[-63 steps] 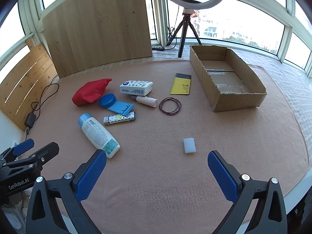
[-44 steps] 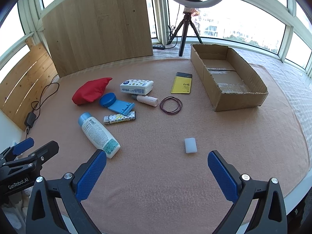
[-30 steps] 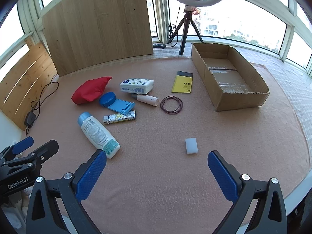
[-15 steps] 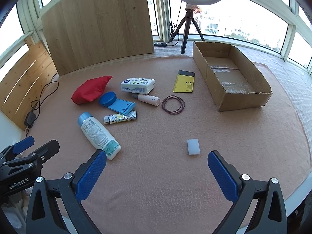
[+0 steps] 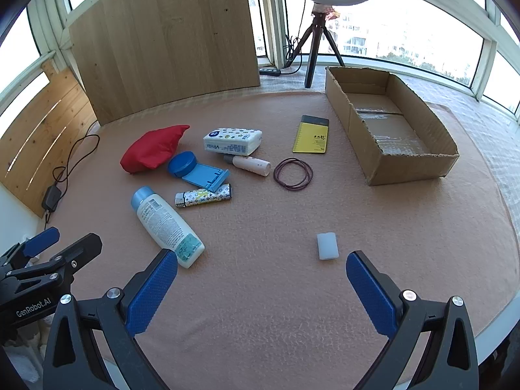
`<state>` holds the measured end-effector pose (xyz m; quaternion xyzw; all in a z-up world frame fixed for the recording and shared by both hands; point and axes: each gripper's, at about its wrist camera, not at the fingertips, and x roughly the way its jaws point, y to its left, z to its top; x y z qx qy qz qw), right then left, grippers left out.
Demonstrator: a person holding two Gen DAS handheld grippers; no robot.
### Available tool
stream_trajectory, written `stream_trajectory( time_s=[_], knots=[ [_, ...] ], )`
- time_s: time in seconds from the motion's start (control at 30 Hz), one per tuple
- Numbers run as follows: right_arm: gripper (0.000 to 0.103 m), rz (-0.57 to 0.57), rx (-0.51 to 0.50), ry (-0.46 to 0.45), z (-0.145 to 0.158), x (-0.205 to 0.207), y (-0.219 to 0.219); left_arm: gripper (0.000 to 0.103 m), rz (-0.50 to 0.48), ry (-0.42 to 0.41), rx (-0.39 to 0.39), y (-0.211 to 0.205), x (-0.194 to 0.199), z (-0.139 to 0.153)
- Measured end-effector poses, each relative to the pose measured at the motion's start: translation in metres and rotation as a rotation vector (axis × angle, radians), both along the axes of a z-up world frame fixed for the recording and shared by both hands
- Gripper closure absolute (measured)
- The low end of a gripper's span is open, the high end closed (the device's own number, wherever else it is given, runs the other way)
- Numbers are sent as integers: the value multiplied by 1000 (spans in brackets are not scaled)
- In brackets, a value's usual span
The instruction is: Organize objects
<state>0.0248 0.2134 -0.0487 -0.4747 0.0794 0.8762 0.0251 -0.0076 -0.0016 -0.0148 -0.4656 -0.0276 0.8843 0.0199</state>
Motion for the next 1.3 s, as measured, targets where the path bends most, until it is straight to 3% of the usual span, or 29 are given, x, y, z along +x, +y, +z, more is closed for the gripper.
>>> stream_trajectory(
  time_s=[0.77, 1.3],
  knots=[
    [0, 30, -42, -28, -10, -13, 0, 0, 2, -29, 9, -1, -11, -16],
    [5, 181, -136, -76, -29, -66, -23, 0, 60, -69, 25, -25, -23, -47]
  ],
)
